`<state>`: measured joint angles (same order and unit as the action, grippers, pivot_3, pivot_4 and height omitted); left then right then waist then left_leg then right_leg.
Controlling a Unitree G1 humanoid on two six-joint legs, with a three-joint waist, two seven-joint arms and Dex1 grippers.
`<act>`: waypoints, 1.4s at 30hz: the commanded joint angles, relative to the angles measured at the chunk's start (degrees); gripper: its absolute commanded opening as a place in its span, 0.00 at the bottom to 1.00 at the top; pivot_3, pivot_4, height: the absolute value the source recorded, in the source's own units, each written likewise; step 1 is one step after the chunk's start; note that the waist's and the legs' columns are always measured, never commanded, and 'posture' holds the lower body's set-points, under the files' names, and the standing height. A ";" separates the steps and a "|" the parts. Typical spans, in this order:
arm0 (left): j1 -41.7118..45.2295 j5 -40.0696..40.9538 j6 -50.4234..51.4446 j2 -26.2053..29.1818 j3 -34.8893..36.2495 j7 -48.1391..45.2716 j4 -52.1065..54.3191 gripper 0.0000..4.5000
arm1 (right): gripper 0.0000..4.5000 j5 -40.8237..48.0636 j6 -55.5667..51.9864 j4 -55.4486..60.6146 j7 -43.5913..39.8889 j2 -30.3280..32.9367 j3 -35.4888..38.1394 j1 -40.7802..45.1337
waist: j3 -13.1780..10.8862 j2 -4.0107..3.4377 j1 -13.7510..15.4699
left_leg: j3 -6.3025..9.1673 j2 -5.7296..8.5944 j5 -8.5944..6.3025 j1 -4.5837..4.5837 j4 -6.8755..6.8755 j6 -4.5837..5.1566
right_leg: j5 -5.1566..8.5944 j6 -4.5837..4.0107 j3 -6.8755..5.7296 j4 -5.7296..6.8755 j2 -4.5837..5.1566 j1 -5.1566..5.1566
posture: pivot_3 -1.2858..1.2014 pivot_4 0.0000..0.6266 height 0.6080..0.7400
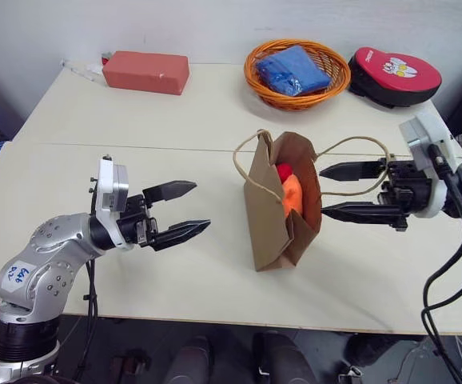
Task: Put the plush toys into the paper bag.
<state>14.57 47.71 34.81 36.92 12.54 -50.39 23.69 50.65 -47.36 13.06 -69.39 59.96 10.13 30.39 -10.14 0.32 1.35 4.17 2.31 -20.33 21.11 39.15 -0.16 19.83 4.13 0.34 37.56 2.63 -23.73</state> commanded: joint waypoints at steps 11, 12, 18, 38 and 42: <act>-1.00 0.21 -1.10 1.07 1.39 -0.40 1.12 0.99 | 0.97 -10.60 9.74 -0.46 -4.22 5.30 3.89 -11.16 | 0.00 0.00 0.42 | 0.01 0.01 0.00 0.02 0.00 0.00 | 0.00 0.00 -0.02 -0.02 0.00 0.00 | 0.52 0.24 1.00; -1.62 0.03 -0.94 1.41 1.48 -0.28 1.59 0.99 | 0.97 -11.02 10.39 -1.32 -4.92 5.66 5.27 -13.87 | 0.00 0.00 0.55 | 0.01 0.01 -0.01 0.03 0.00 0.01 | 0.00 0.00 -0.03 -0.06 0.01 0.02 | 0.52 0.24 1.00; -3.96 -2.80 -1.78 0.47 -3.21 2.06 6.00 1.00 | 0.70 -13.51 15.75 -2.88 -3.77 1.82 6.98 -20.99 | 0.00 -0.01 -0.02 | -0.03 0.00 -0.03 -0.06 0.01 0.05 | -0.01 0.02 0.03 -0.02 -0.01 0.07 | 0.52 0.24 1.00; 0.21 -18.50 -3.60 -13.70 -21.55 16.43 7.22 1.00 | 0.01 -23.60 23.43 4.03 9.45 -18.53 -9.68 -19.94 | 0.01 -0.02 -0.01 | -0.04 0.02 0.00 -0.12 0.07 -0.01 | -0.01 0.02 0.05 0.12 -0.05 0.07 | 0.52 0.24 1.00; 0.57 -17.95 -2.76 -14.80 -21.10 17.29 7.64 1.00 | 0.01 -23.76 21.72 5.63 11.73 -20.67 -11.41 -19.63 | 0.01 -0.02 0.02 | -0.04 0.01 0.01 -0.15 0.07 -0.03 | -0.01 0.02 0.06 0.16 -0.06 0.07 | 0.52 0.24 1.00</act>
<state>14.75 29.16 32.14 22.61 -9.31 -33.47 30.43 26.01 -25.16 15.88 -58.50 39.98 -0.69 10.36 -10.13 0.31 1.37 4.14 2.33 -20.31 20.97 39.22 -0.20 19.82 4.15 0.40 37.71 2.58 -23.66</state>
